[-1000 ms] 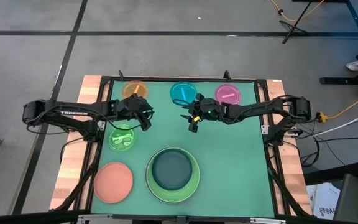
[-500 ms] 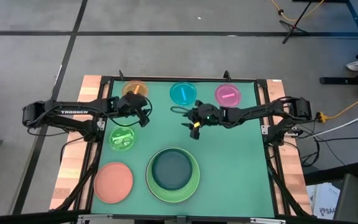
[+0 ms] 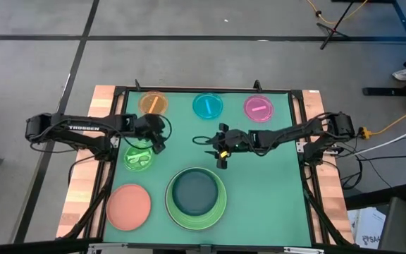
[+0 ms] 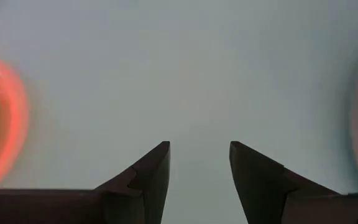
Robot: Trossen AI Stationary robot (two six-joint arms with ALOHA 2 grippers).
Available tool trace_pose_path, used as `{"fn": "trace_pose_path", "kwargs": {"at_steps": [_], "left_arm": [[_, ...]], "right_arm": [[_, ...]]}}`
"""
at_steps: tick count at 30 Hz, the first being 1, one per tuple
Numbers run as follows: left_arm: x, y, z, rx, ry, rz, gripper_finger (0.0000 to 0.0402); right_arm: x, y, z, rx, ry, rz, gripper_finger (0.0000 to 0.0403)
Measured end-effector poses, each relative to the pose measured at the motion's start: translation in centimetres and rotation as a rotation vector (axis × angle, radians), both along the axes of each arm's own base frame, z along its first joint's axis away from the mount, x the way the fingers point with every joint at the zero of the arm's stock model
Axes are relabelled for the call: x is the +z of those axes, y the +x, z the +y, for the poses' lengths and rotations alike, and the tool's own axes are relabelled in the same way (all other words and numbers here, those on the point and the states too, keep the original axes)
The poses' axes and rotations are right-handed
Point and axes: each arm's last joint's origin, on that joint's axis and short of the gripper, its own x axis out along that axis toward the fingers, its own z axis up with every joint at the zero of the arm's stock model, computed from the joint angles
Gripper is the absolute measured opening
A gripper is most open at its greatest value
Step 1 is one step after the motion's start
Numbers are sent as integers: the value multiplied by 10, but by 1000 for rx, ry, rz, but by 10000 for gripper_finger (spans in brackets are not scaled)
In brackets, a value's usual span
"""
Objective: Stack plastic plates
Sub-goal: Stack the orange plate on top of the dark green plate
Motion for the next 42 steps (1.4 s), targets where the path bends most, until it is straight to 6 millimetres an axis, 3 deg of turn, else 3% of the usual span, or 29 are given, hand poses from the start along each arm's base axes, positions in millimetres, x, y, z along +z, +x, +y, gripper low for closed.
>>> {"fn": "trace_pose_path", "kwargs": {"at_steps": [9, 16, 30, 42], "left_arm": [[-2, 1, -50, -222, -281, 13, 160], [-8, -14, -84, -269, -401, 162, 160], [-12, -44, -129, -389, -386, 335, 160], [-36, -48, -152, -430, -244, 465, 160]], "right_arm": [[-1, -1, 16, 45, -2, 6, 186], [-2, -2, 17, 46, 1, 19, 186], [0, -1, 17, 62, -19, -3, 186], [0, -1, 17, 62, -19, -3, 186]]}}
